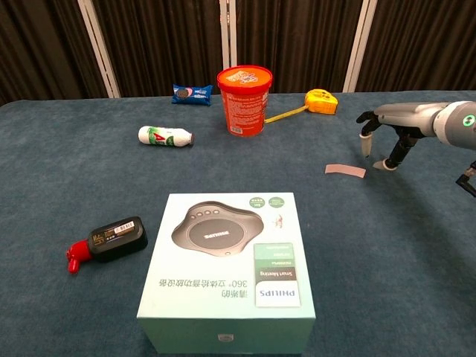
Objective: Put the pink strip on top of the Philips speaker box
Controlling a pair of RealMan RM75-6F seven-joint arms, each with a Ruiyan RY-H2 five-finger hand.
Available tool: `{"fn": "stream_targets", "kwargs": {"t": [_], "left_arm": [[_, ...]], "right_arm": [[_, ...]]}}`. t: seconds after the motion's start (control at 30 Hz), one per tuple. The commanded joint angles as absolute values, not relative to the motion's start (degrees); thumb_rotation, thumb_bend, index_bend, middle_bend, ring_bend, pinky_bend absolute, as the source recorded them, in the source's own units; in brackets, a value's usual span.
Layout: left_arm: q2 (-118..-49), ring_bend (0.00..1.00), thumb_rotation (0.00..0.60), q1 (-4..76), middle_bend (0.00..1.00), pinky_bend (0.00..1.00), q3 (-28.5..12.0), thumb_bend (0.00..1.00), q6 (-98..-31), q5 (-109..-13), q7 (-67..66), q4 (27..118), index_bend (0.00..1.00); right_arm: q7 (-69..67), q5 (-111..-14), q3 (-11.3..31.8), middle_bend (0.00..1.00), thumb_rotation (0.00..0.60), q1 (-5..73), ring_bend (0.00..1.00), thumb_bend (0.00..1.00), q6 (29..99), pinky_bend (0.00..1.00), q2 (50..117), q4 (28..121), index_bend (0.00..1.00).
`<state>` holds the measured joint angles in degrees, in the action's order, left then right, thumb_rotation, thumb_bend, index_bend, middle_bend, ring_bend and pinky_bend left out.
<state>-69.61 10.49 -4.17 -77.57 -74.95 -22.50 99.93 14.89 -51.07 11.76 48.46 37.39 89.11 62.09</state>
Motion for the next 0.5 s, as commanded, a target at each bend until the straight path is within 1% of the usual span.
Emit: {"fn": "stream_targets", "kwargs": {"t": [0.03,0.5], "left_arm": [[-69.62,0.0,0.6,10.51,0.0,0.0,-4.12,0.0,-77.62,-74.87,-22.45,99.88,0.0],[-69.88,0.0,0.6,11.07,0.0,0.0,-4.21,0.0,-77.09,-73.72,-22.05,98.73,0.0]], "right_arm": [[15.94,-49.91,11.44,0.0,0.6,49.26,0.0,0.26,37.05,0.0,90.65,60.56,0.48],[16.91,-48.27,11.63,0.0,0.6,51.16,0.0,0.26,36.2,0.0,94.66,56.34,0.5]]}}
